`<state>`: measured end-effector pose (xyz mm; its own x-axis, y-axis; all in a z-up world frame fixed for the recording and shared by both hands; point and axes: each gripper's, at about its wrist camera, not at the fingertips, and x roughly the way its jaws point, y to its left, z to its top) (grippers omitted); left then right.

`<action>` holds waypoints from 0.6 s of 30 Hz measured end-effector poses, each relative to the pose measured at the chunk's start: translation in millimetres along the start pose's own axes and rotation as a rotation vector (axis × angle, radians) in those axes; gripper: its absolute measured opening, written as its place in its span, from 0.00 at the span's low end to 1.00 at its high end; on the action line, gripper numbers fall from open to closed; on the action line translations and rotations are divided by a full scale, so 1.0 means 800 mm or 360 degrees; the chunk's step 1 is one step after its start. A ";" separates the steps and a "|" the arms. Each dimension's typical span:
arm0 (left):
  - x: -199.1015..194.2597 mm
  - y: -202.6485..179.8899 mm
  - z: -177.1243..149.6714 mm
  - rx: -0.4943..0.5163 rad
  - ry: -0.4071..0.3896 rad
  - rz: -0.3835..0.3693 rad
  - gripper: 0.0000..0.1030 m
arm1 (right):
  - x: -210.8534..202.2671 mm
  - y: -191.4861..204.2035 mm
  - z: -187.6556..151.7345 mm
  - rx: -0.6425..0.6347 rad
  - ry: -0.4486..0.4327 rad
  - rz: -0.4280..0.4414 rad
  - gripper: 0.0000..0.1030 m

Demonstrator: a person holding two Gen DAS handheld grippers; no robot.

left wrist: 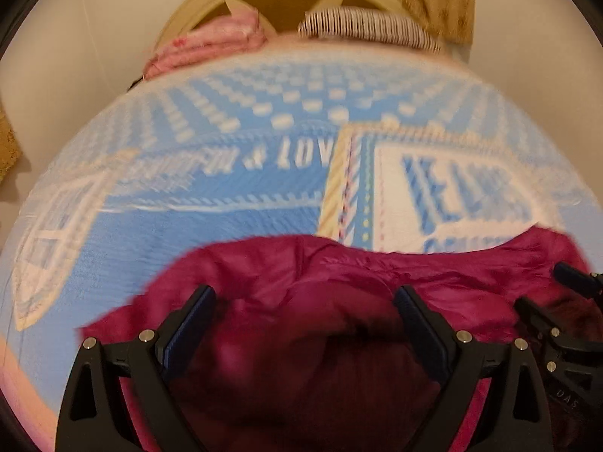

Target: Fold large clothes

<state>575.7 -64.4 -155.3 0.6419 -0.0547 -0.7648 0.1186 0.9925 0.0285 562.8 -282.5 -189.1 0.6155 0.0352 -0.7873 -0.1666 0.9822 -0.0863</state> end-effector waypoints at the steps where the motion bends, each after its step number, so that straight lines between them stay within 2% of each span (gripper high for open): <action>1: -0.016 0.006 -0.003 0.0011 -0.0021 -0.0006 0.93 | -0.016 -0.006 -0.003 0.0028 -0.0024 0.0006 0.73; 4: -0.077 0.029 -0.033 0.0069 -0.0060 0.0058 0.93 | -0.062 -0.021 -0.021 0.0053 -0.0072 0.0052 0.77; 5: -0.099 0.040 -0.049 0.0071 -0.0070 0.0040 0.93 | -0.083 -0.027 -0.038 0.0064 -0.0075 0.0050 0.77; 7: -0.133 0.056 -0.084 0.0091 -0.0080 0.0088 0.93 | -0.106 -0.035 -0.065 0.0092 -0.0054 0.0071 0.78; 11: -0.198 0.085 -0.175 0.0110 -0.0060 0.0126 0.93 | -0.159 -0.051 -0.152 0.0136 0.0004 0.0079 0.78; 18: -0.263 0.118 -0.315 0.0043 0.0014 0.0123 0.93 | -0.237 -0.078 -0.285 0.0298 0.0057 0.0040 0.81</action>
<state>260.9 68.0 -153.8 0.6433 0.0228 -0.7653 0.0894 0.9905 0.1047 280.6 -392.3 -173.6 0.5845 0.0566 -0.8094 -0.0332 0.9984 0.0459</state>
